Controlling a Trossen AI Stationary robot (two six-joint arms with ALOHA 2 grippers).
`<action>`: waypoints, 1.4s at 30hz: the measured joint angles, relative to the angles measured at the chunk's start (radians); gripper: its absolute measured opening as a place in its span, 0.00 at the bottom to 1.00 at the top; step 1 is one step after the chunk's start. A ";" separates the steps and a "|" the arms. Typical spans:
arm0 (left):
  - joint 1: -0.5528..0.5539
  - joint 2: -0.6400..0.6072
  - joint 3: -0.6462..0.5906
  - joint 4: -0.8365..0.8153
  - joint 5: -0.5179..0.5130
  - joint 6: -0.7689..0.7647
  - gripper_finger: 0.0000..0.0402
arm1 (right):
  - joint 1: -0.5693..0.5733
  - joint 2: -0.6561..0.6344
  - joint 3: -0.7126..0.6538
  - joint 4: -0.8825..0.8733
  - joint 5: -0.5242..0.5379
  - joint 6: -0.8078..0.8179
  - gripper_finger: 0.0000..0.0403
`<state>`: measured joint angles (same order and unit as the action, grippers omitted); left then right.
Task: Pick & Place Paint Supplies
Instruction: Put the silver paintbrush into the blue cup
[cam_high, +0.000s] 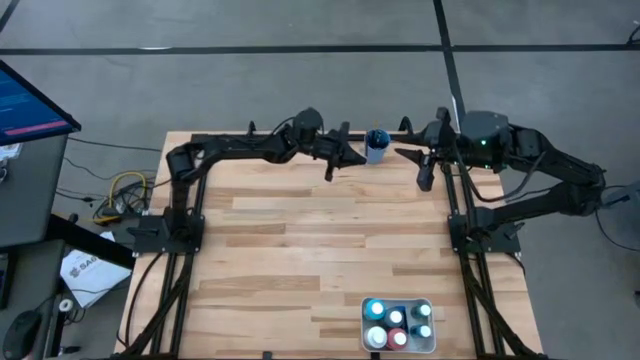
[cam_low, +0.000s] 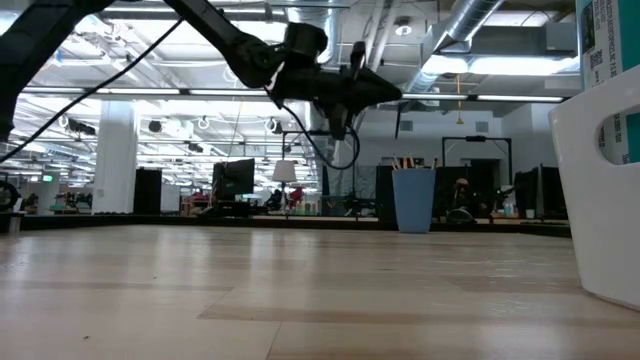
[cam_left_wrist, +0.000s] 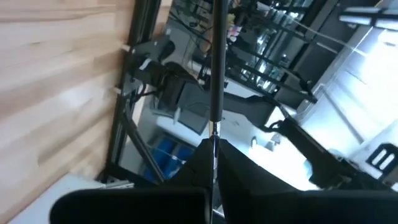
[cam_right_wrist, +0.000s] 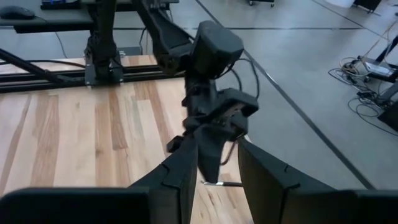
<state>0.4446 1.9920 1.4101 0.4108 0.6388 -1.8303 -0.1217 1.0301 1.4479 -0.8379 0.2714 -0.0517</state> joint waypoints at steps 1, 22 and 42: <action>0.000 0.006 0.000 0.010 0.001 -0.015 0.00 | -0.004 0.000 0.000 0.001 0.000 0.000 0.27; -0.007 0.106 0.182 0.101 -0.005 -0.246 0.00 | -0.095 0.004 0.000 0.008 0.000 0.000 0.27; -0.019 0.143 0.203 0.071 -0.151 -0.353 0.00 | -0.120 0.004 0.000 0.000 0.000 -0.001 0.27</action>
<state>0.4253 2.1349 1.6127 0.4817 0.4874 -2.1833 -0.2419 1.0336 1.4483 -0.8375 0.2714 -0.0525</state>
